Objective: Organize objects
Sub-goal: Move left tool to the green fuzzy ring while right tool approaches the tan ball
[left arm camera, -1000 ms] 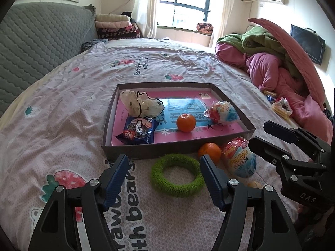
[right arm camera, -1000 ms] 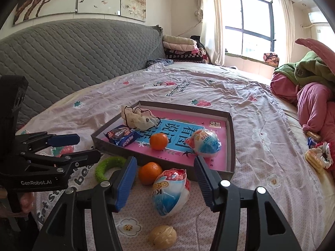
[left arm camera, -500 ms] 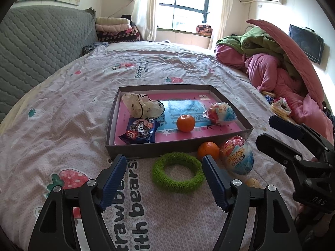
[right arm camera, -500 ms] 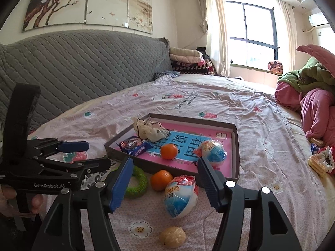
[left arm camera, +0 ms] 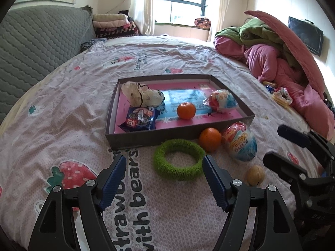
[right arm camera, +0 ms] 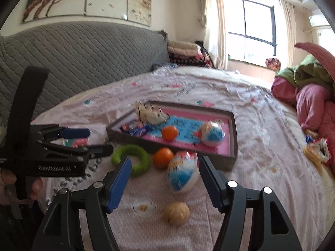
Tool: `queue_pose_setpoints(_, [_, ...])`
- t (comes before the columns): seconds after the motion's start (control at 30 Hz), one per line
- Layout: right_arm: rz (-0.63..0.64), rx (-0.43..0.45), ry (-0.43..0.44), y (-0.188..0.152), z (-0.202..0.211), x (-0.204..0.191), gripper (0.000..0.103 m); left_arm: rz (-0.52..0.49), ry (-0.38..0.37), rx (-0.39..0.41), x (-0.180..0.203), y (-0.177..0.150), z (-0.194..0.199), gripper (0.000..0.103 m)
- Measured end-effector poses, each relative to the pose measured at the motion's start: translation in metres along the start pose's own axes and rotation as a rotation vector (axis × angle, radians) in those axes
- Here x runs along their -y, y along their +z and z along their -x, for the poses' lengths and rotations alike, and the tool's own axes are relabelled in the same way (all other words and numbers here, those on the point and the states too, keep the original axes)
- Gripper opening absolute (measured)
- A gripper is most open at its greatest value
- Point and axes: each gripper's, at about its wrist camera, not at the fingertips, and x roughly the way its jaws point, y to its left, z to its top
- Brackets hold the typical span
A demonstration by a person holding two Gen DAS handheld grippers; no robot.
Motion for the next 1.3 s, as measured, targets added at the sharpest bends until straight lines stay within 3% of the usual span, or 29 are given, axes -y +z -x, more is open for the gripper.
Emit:
queue_pose_setpoints(0.2, [-0.05,-0.12,-0.024,-0.017,-0.015,0.009,0.067,0.013,0.021,-0.032,-0.003,-0.007,-0.014,0.076])
queue_pose_setpoints(0.4, [-0.075,-0.18,-0.033,-0.029,-0.022,0.011,0.067,0.041,0.034,-0.052,-0.01,-0.009,-0.025,0.076])
queue_pose_setpoints(0.7, [-0.118,-0.22,-0.019,-0.037,-0.028,0.016,0.067,0.044,0.054,-0.068,-0.014,-0.002,-0.052,0.076])
queue_pose_setpoints(0.87, [-0.113,-0.248,-0.016,-0.041,-0.035,0.015,0.067,0.069,0.028,-0.105,-0.02,-0.012,-0.069,0.076])
queue_pose_setpoints(1.1, [-0.094,-0.272,-0.025,-0.046,-0.042,0.012,0.062,0.066,-0.008,-0.07,-0.02,-0.016,-0.072,0.076])
queue_pose_setpoints(1.3, [-0.095,-0.28,-0.034,-0.048,-0.045,0.014,0.05,0.048,-0.029,-0.057,-0.015,-0.015,-0.075,0.06])
